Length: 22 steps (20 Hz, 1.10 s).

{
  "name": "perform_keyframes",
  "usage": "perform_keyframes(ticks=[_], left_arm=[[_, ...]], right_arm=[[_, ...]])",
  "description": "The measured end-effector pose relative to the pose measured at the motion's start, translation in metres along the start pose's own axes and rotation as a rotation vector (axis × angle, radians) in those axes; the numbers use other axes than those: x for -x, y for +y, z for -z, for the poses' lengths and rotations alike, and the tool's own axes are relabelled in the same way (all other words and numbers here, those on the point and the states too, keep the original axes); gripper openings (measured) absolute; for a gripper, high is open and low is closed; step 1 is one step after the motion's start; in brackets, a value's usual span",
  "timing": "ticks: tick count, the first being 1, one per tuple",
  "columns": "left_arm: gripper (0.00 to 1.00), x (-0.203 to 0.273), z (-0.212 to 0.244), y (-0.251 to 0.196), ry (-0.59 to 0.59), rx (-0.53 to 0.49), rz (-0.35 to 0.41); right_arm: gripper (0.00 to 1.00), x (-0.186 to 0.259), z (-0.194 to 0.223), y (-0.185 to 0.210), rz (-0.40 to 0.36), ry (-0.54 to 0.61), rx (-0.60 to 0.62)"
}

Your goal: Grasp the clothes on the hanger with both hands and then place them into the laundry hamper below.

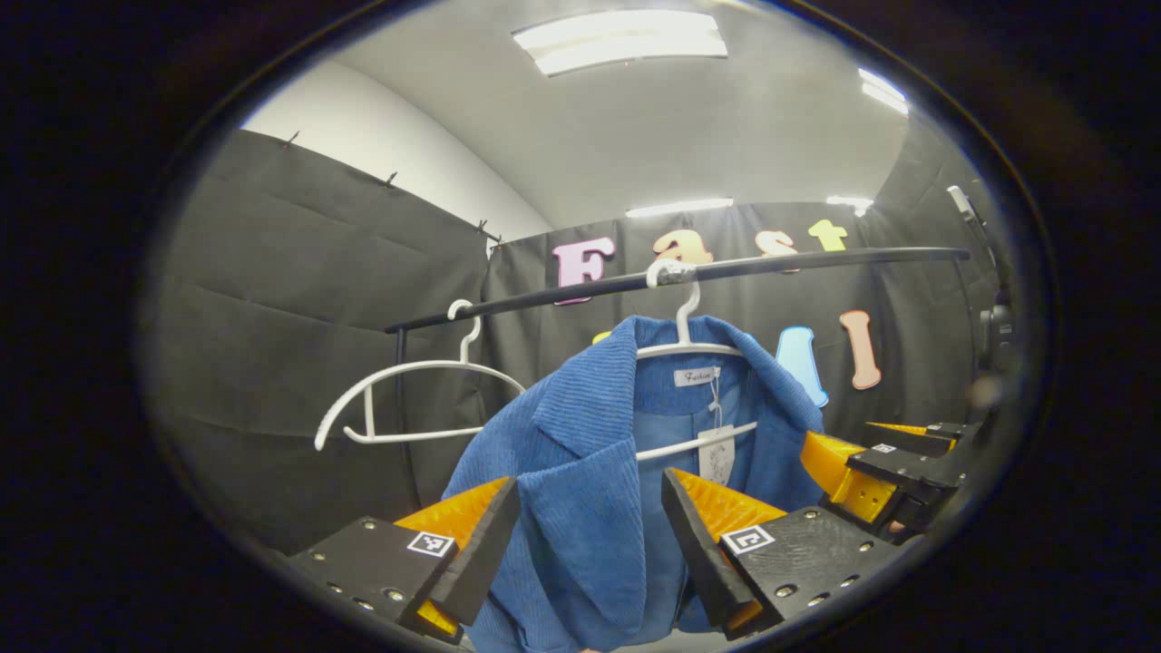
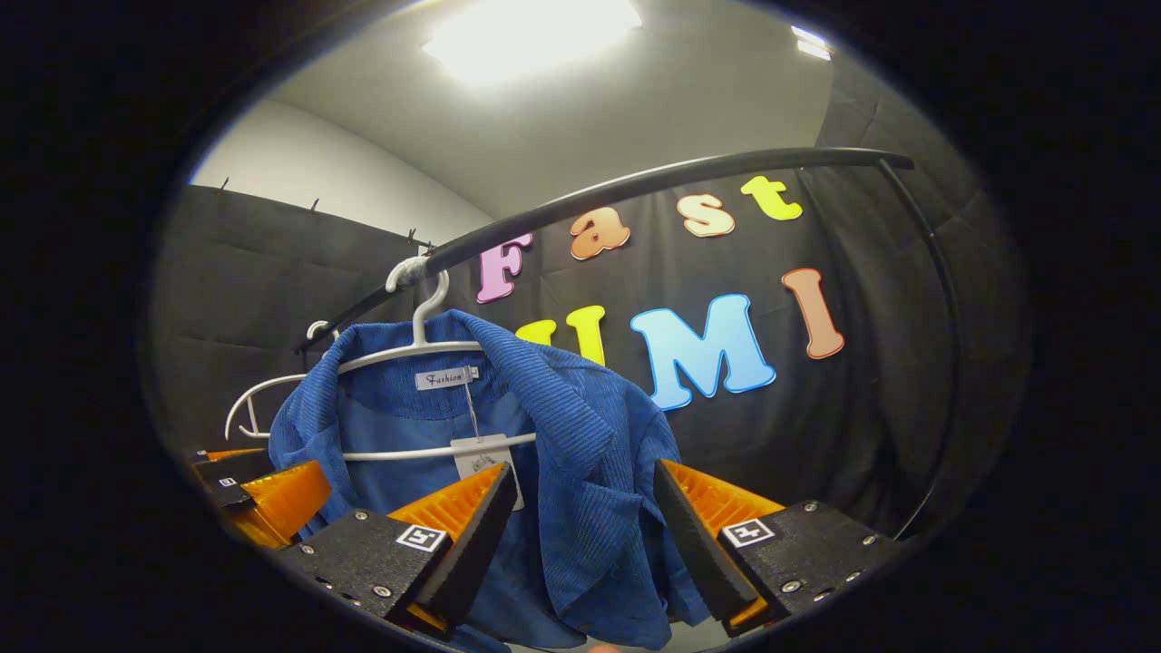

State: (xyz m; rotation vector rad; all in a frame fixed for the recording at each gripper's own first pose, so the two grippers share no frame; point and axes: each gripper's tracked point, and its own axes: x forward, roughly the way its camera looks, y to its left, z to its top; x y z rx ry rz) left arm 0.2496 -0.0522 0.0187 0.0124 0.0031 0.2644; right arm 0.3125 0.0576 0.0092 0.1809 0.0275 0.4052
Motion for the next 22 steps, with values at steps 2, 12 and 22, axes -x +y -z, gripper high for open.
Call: perform_keyframes(ticks=[2, 12, 22], left_arm=[[0.91, -0.012, 0.016, -0.006, 0.028, 0.009, -0.02], [0.91, -0.035, 0.06, -0.008, 0.105, -0.014, -0.099], [0.97, -0.043, 0.075, -0.014, 0.121, -0.05, -0.118]], right_arm=[[0.94, -0.012, 0.008, -0.002, -0.005, 0.008, 0.0], [0.94, -0.046, 0.046, -0.009, -0.026, 0.078, -0.037], [0.94, -0.057, 0.068, 0.004, -0.06, 0.122, -0.033]])
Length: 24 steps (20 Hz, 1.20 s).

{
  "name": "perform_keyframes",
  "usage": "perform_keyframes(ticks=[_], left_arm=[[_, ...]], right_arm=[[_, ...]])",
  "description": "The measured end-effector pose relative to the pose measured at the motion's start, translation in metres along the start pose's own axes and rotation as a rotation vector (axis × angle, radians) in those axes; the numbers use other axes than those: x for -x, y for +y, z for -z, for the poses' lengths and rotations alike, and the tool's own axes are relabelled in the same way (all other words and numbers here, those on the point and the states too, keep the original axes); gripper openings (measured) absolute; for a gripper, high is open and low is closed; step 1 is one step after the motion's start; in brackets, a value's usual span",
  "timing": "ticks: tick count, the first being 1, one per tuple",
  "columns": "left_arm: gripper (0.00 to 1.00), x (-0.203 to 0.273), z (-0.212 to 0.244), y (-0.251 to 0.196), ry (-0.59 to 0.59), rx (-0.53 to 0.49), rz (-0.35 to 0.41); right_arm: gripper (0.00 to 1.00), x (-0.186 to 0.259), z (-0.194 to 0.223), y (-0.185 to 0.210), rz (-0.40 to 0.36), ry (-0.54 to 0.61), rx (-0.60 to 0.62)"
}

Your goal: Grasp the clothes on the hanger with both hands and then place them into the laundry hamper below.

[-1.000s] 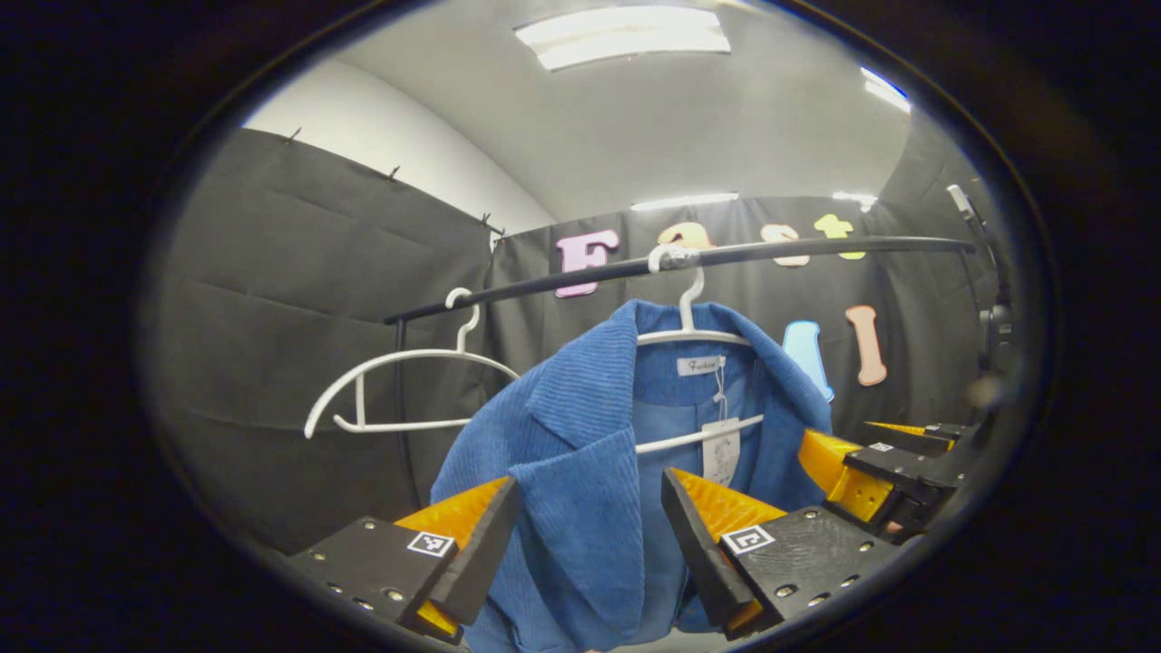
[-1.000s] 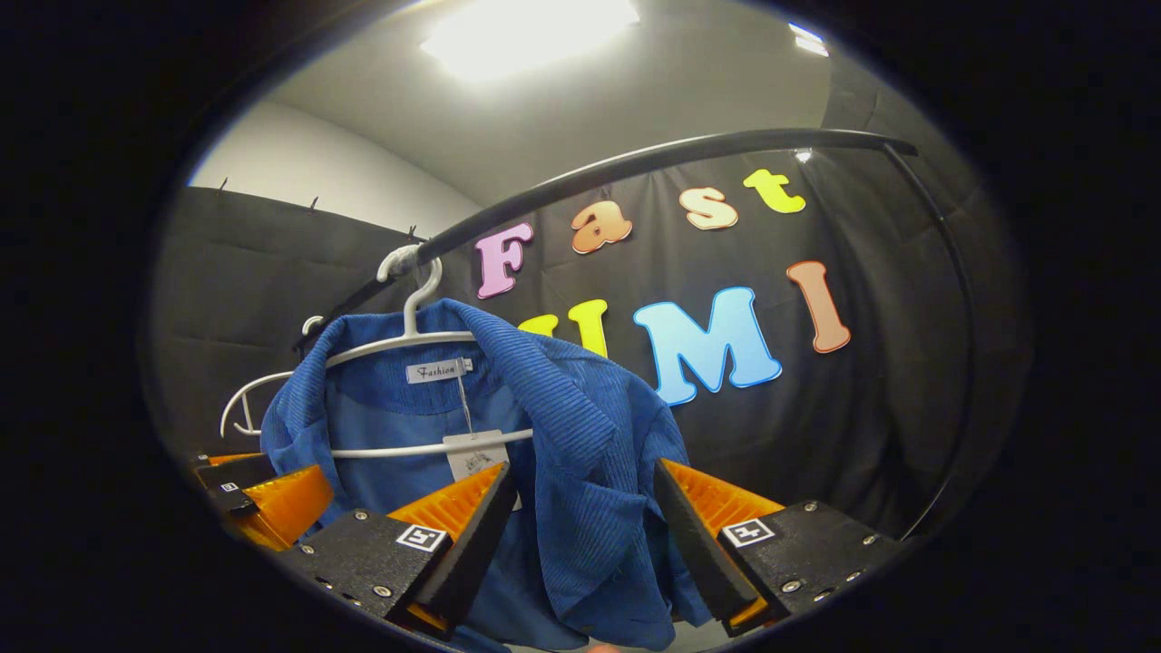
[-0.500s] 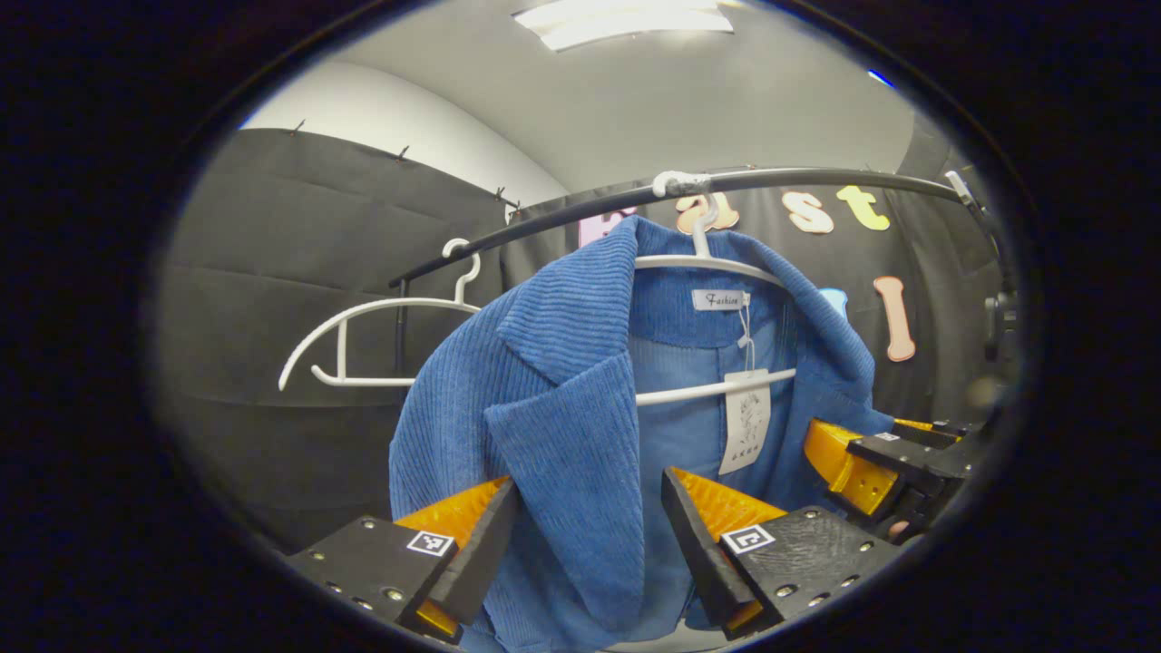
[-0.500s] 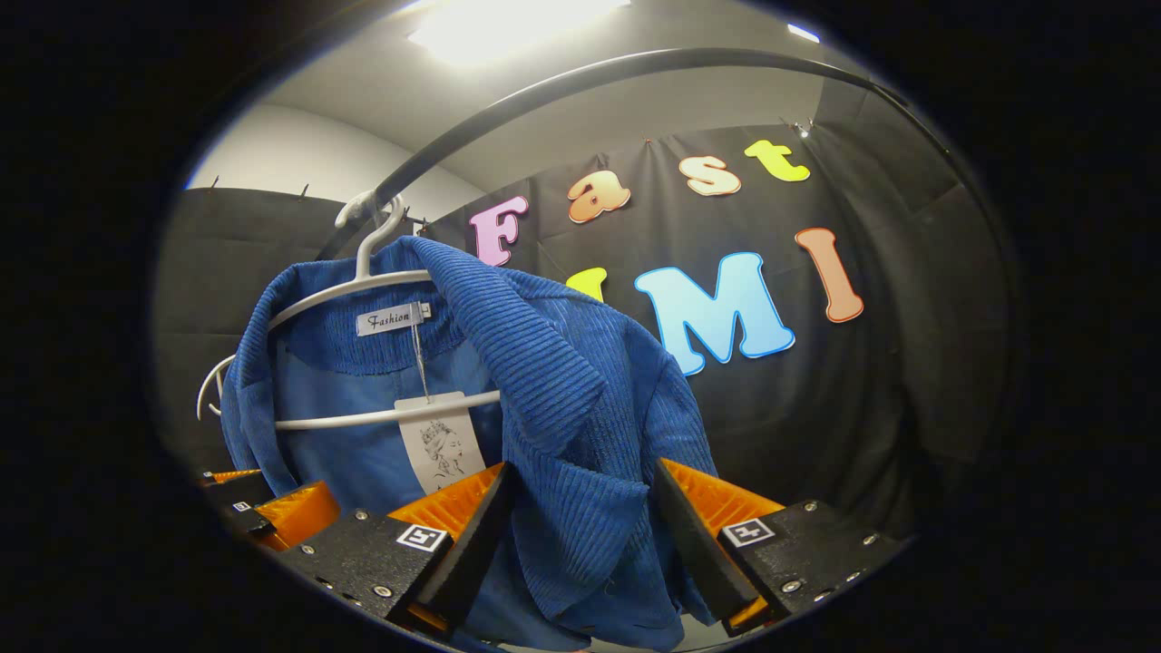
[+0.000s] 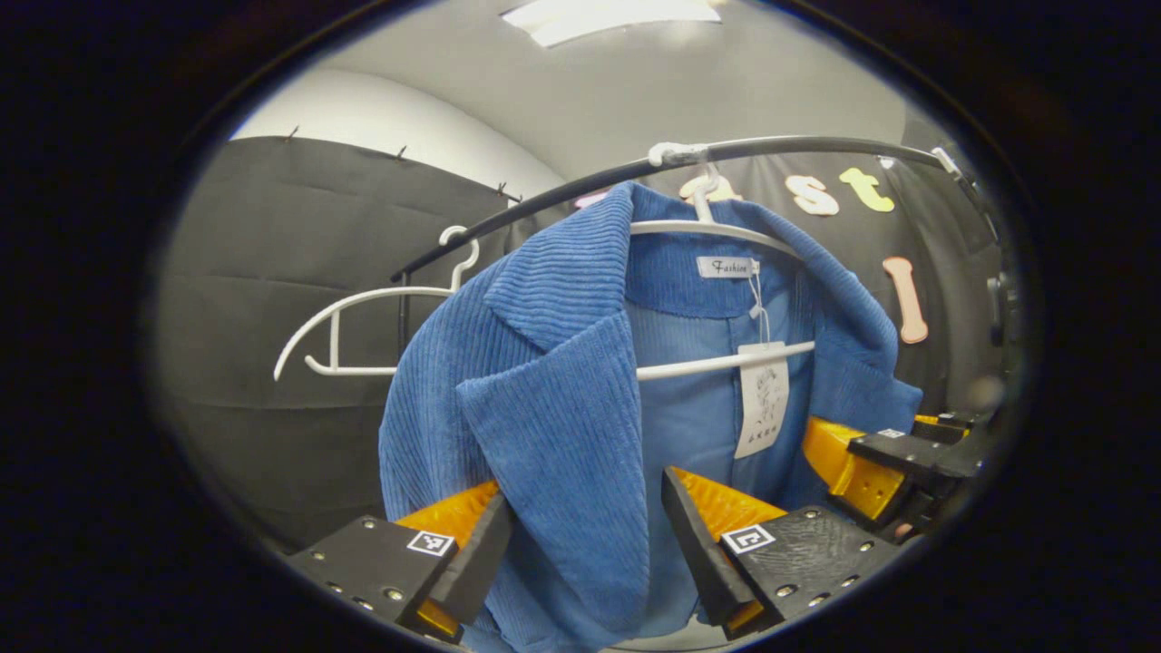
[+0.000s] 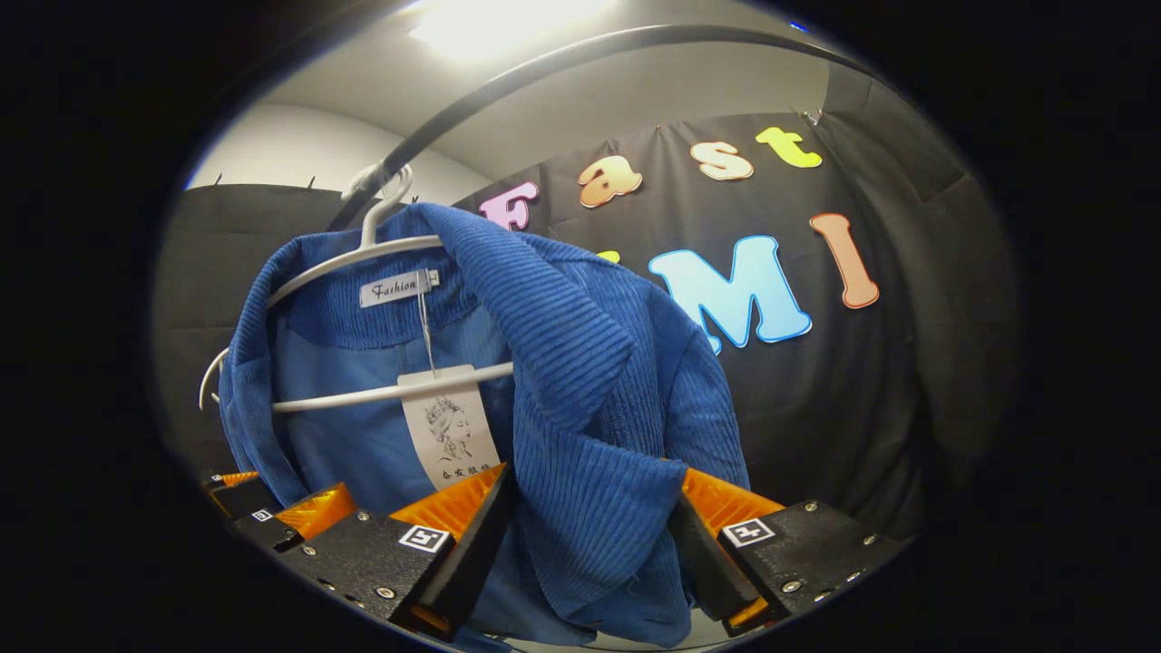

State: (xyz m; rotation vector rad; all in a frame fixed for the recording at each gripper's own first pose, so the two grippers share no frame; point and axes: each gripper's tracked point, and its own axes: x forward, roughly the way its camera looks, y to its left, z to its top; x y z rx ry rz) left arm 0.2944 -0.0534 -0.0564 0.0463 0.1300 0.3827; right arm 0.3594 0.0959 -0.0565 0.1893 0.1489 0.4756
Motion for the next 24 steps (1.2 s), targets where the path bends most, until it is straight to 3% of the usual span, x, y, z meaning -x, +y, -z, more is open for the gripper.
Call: perform_keyframes(ticks=[1, 2, 3, 5, 6, 8, 11, 13, 14, 24], left_arm=[[0.97, -0.001, -0.002, 0.003, -0.002, -0.002, -0.005], [0.85, 0.0, -0.003, 0.007, -0.006, -0.006, -0.019], [0.72, -0.001, -0.003, 0.011, -0.004, -0.004, -0.016], [0.47, -0.004, -0.001, 0.012, 0.007, 0.013, 0.018], [0.34, -0.001, 0.0, 0.02, 0.01, 0.013, -0.004], [0.08, -0.001, 0.0, 0.015, 0.017, 0.02, 0.036], [0.09, 0.007, -0.011, 0.018, -0.015, 0.016, 0.026], [0.01, 0.014, -0.025, 0.019, -0.047, 0.01, 0.053], [0.06, 0.019, -0.031, 0.022, -0.066, 0.007, 0.058], [0.06, 0.051, -0.103, 0.06, -0.174, 0.011, 0.04]], right_arm=[[0.92, 0.0, -0.002, 0.002, -0.006, -0.003, -0.006], [0.88, 0.0, -0.005, 0.002, -0.007, -0.013, -0.006], [0.7, 0.001, -0.009, -0.003, 0.01, -0.03, 0.007], [0.16, 0.008, -0.025, -0.016, 0.058, -0.09, 0.043], [0.08, 0.011, -0.032, -0.013, 0.045, -0.116, 0.049], [0.06, 0.015, -0.041, -0.009, 0.034, -0.152, 0.067], [0.06, 0.02, -0.058, -0.013, 0.046, -0.196, 0.094], [0.06, 0.025, -0.071, -0.016, 0.06, -0.229, 0.099], [0.06, 0.027, -0.079, -0.018, 0.067, -0.247, 0.098], [0.06, 0.026, -0.146, -0.046, 0.14, -0.381, 0.142]])
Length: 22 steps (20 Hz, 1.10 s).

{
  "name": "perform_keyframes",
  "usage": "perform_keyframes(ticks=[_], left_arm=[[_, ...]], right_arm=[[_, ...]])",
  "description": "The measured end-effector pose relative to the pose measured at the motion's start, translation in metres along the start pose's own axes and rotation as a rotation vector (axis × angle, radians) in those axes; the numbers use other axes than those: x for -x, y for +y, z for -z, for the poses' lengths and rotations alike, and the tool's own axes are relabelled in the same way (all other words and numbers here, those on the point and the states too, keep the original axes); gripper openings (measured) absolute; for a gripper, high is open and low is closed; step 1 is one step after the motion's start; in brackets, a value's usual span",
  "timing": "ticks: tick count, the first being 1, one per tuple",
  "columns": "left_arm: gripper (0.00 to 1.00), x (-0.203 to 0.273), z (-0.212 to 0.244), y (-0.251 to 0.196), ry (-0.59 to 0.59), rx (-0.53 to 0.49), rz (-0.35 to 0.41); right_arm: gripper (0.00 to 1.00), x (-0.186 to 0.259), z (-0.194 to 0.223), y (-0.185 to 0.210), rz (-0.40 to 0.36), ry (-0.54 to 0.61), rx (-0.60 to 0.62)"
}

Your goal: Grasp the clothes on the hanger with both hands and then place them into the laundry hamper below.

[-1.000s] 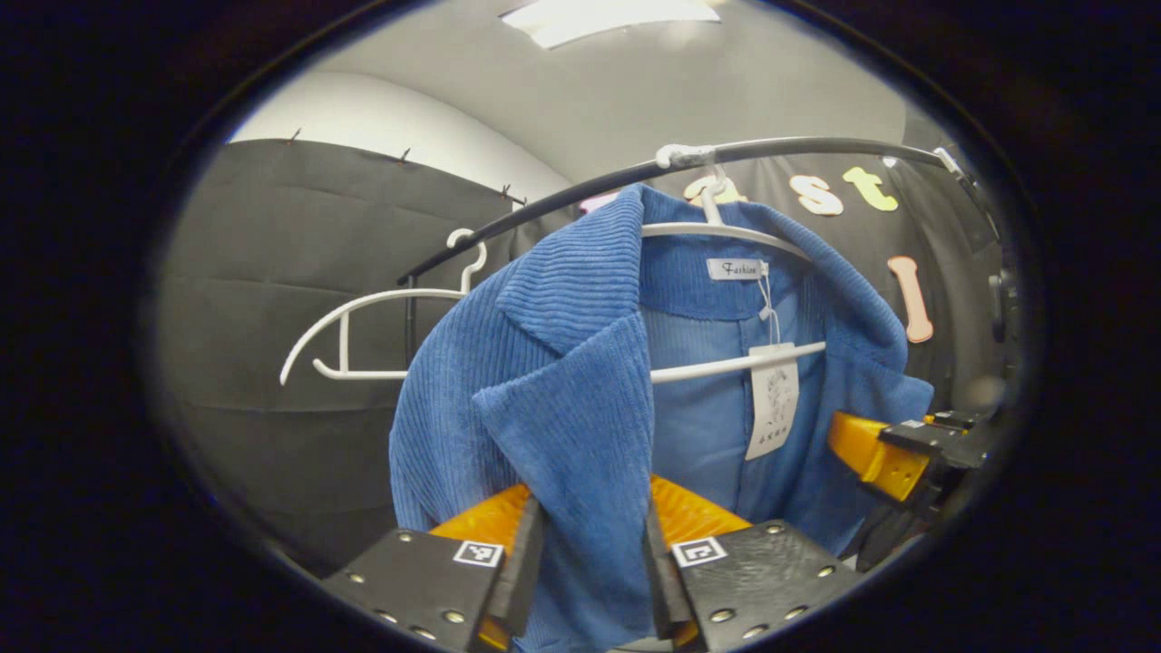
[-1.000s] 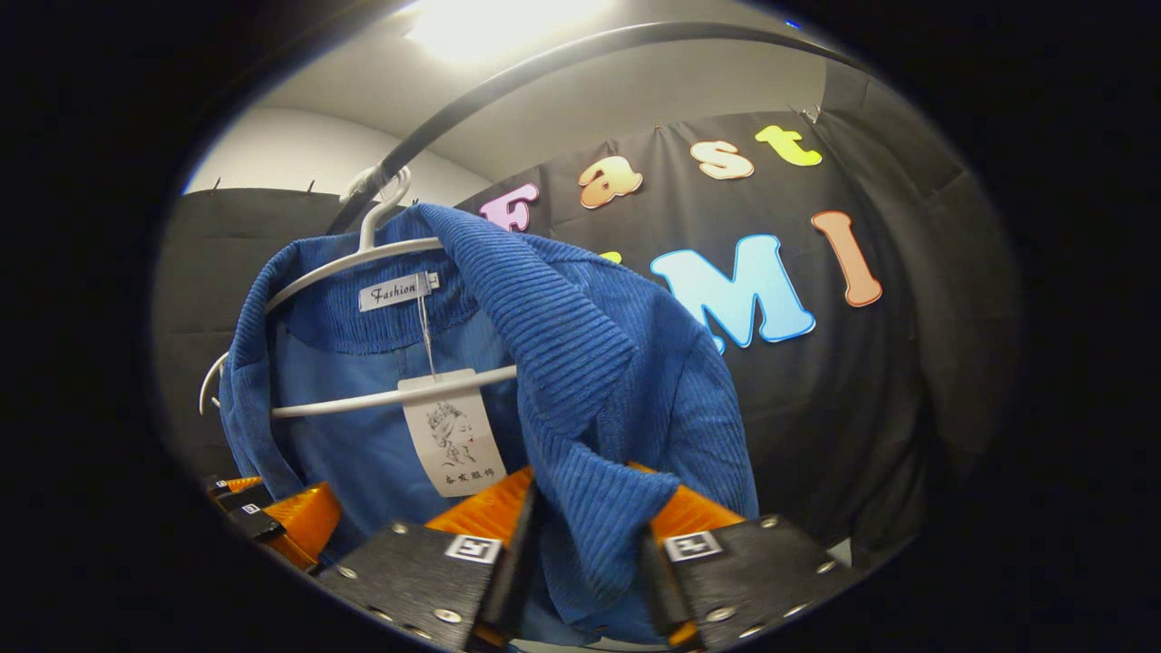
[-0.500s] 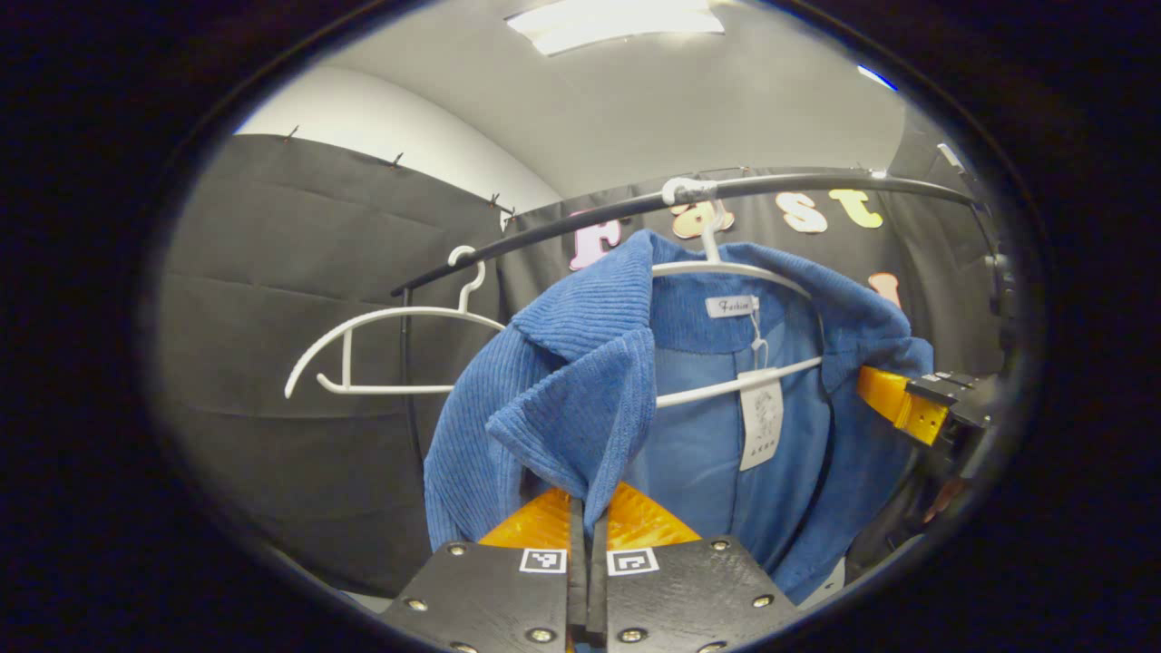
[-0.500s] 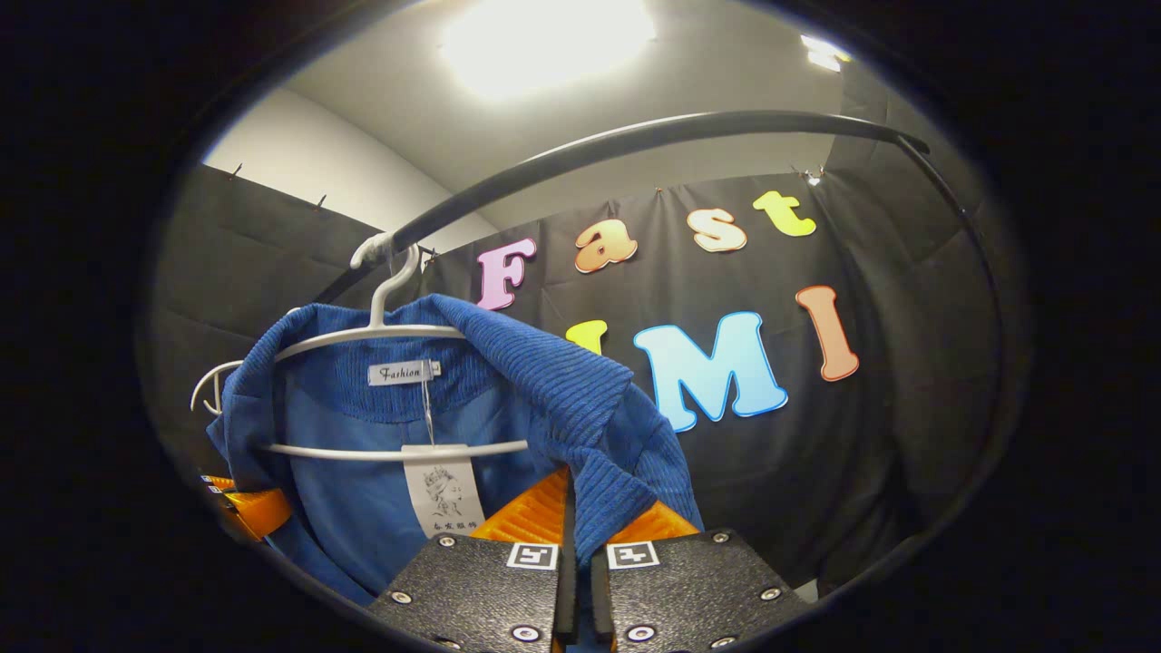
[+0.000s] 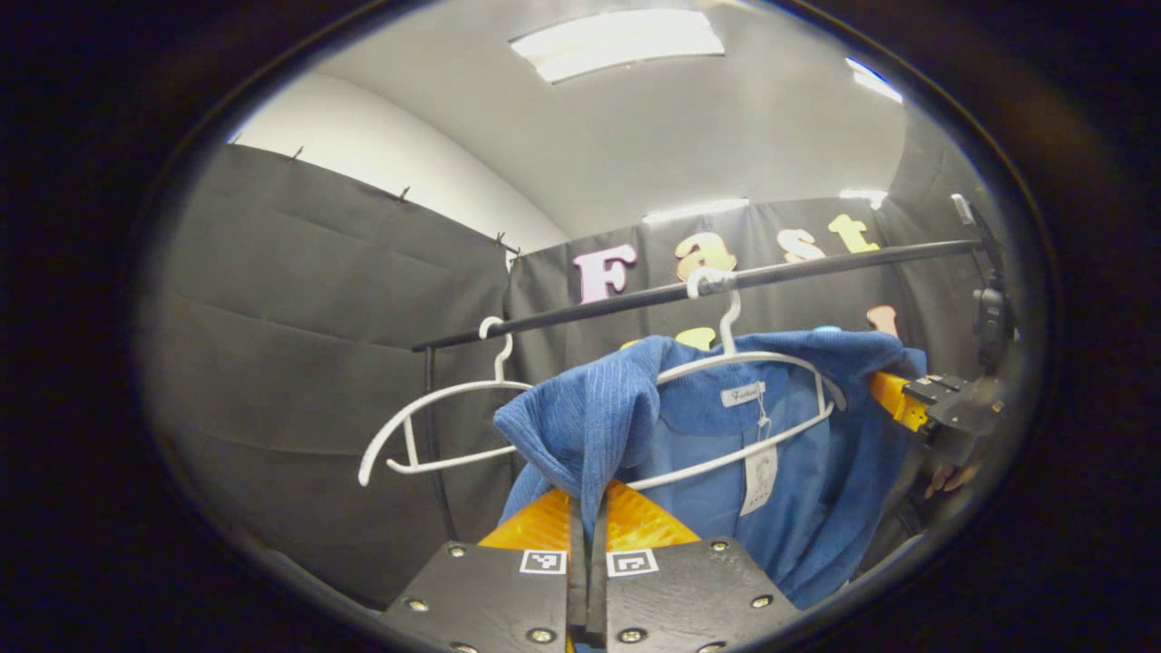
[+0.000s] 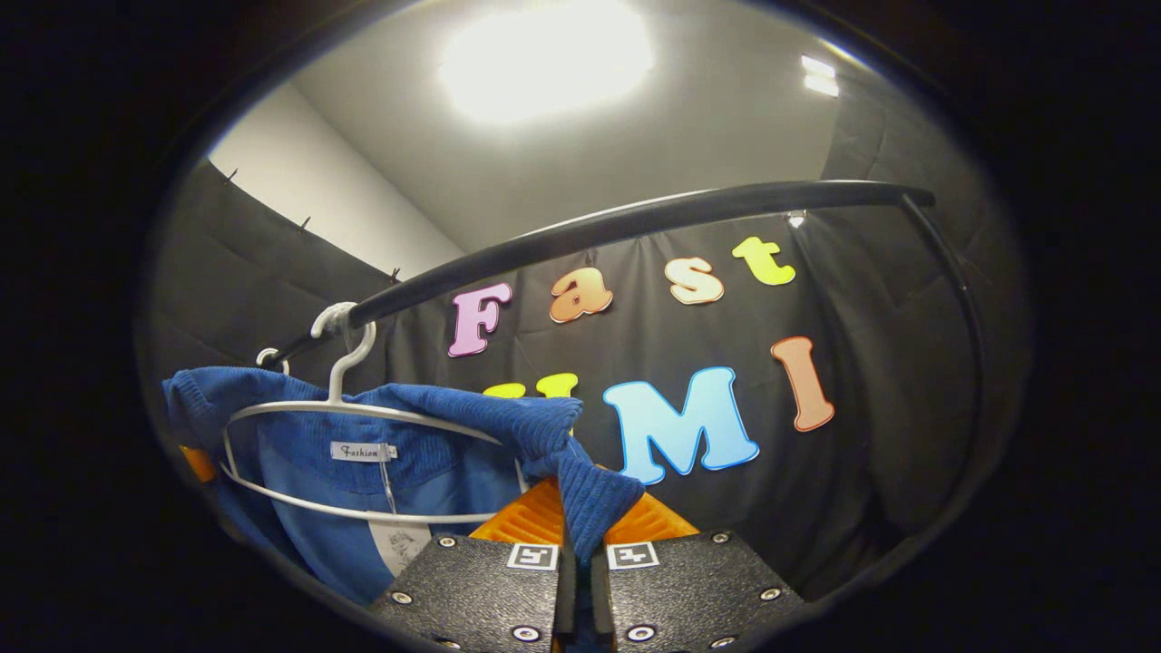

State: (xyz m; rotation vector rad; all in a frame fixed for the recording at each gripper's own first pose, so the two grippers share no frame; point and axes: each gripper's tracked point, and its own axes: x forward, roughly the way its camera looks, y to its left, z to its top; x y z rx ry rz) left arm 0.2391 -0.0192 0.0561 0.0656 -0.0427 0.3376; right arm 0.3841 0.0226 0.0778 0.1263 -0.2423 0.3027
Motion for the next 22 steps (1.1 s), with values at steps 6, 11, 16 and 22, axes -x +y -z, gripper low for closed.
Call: perform_keyframes(ticks=[6, 11, 16, 22], left_arm=[[0.06, -0.015, -0.014, 0.047, -0.004, 0.031, -0.052], [0.01, -0.037, -0.036, 0.091, -0.036, 0.018, -0.098], [0.06, -0.061, -0.05, 0.116, -0.068, -0.013, -0.114], [0.06, -0.107, -0.032, 0.117, -0.033, -0.077, -0.068]], right_arm=[[0.06, -0.017, -0.019, -0.012, 0.004, -0.064, 0.061], [0.06, -0.025, -0.017, -0.014, 0.005, -0.063, 0.081], [0.06, -0.033, -0.014, -0.016, 0.01, -0.061, 0.105], [0.06, -0.043, -0.005, -0.018, 0.019, -0.05, 0.154]])
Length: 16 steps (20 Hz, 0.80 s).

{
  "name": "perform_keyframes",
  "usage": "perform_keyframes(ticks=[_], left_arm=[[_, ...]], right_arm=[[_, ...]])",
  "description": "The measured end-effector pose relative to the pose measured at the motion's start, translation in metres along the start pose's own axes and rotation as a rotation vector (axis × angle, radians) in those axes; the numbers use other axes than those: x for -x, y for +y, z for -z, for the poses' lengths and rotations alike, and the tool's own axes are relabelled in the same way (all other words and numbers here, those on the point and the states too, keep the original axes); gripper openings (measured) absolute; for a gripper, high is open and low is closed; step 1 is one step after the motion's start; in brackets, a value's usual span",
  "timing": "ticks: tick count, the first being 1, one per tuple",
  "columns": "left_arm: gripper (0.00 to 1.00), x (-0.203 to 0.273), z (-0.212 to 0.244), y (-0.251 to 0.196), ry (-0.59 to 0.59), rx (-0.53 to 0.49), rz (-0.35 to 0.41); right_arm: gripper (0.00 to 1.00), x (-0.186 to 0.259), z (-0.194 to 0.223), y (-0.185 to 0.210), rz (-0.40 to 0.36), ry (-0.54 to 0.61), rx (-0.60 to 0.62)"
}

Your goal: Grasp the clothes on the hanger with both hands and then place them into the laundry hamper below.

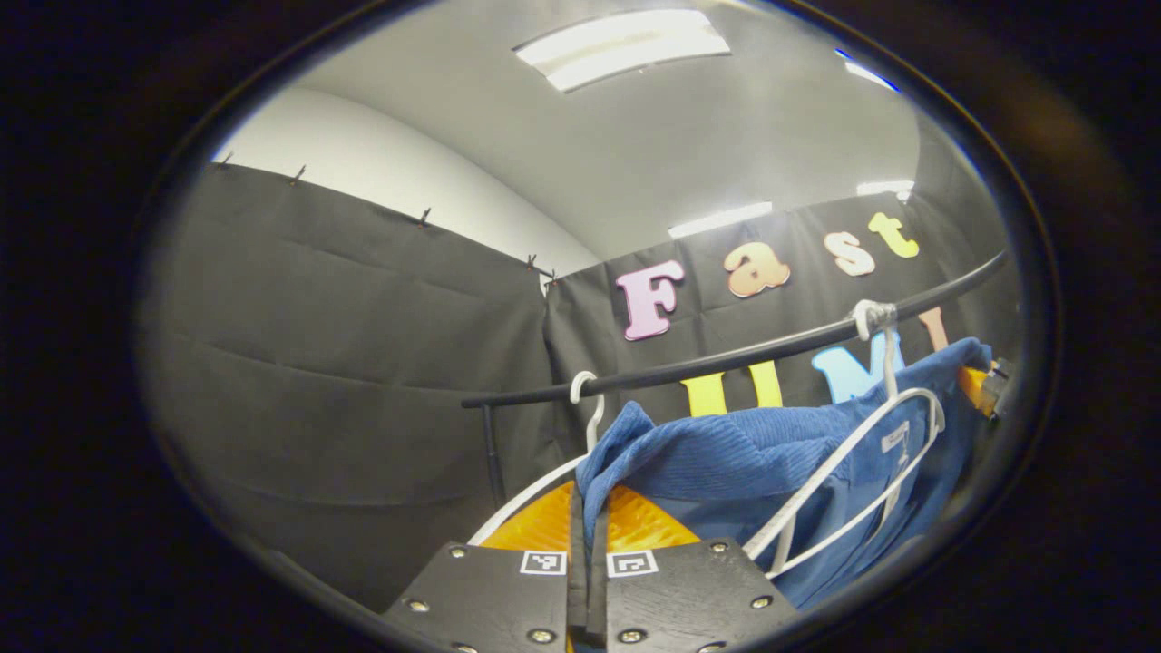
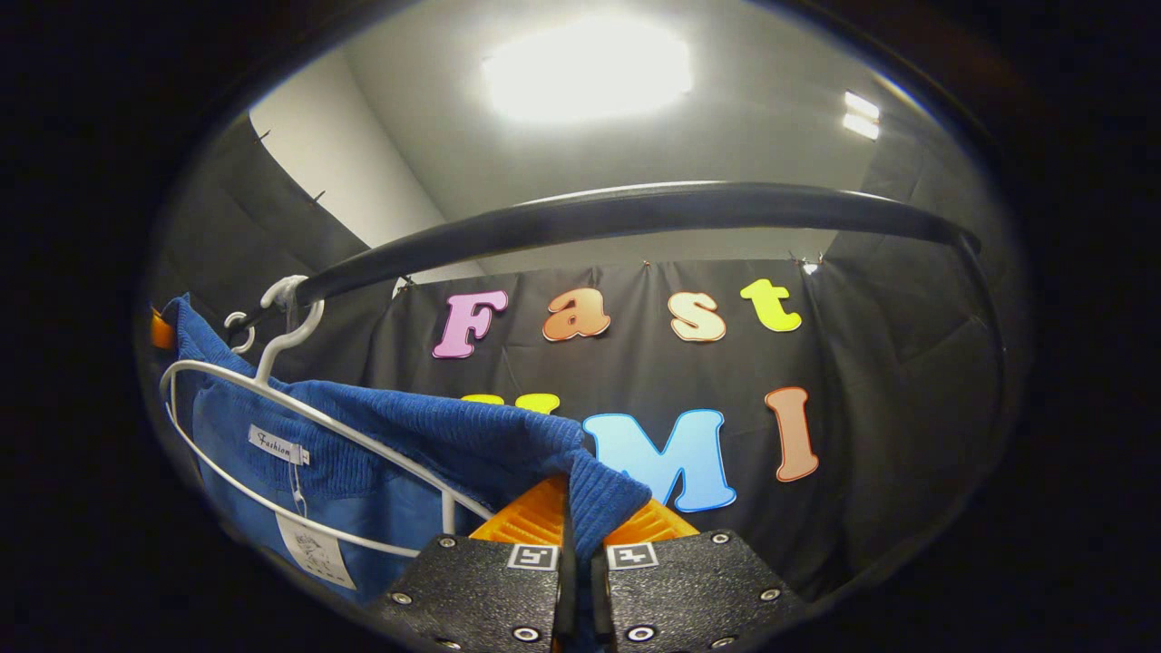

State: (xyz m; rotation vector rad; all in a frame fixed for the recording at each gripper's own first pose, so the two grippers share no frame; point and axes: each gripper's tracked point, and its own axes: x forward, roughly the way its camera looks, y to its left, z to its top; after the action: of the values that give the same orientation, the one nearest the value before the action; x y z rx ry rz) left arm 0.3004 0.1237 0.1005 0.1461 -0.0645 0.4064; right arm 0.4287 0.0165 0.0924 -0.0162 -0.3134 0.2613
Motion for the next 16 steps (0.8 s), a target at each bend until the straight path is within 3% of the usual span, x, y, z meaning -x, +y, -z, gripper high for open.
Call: perform_keyframes(ticks=[2, 4, 5, 7, 8, 10, 16], left_arm=[[0.06, -0.012, 0.018, -0.007, 0.038, 0.007, 0.025], [0.0, -0.018, 0.034, -0.01, 0.073, 0.02, 0.045], [0.06, -0.019, 0.042, -0.011, 0.089, 0.026, 0.054], [0.01, -0.022, 0.055, -0.014, 0.117, 0.05, 0.081], [0.06, -0.027, 0.063, -0.017, 0.126, 0.065, 0.094], [0.01, -0.035, 0.069, -0.025, 0.13, 0.101, 0.12], [0.01, -0.043, 0.108, -0.035, 0.201, 0.143, 0.14]], right_arm=[[0.06, -0.001, 0.007, -0.002, 0.008, 0.018, 0.008], [0.06, 0.001, 0.013, -0.003, 0.013, 0.036, 0.022], [0.06, 0.001, 0.016, -0.003, 0.015, 0.042, 0.032], [0.06, -0.006, 0.026, -0.008, 0.028, 0.053, 0.057], [0.06, -0.011, 0.034, -0.013, 0.041, 0.065, 0.064], [0.06, -0.022, 0.051, -0.018, 0.061, 0.102, 0.059], [0.06, -0.034, 0.088, -0.016, 0.069, 0.167, 0.071]])
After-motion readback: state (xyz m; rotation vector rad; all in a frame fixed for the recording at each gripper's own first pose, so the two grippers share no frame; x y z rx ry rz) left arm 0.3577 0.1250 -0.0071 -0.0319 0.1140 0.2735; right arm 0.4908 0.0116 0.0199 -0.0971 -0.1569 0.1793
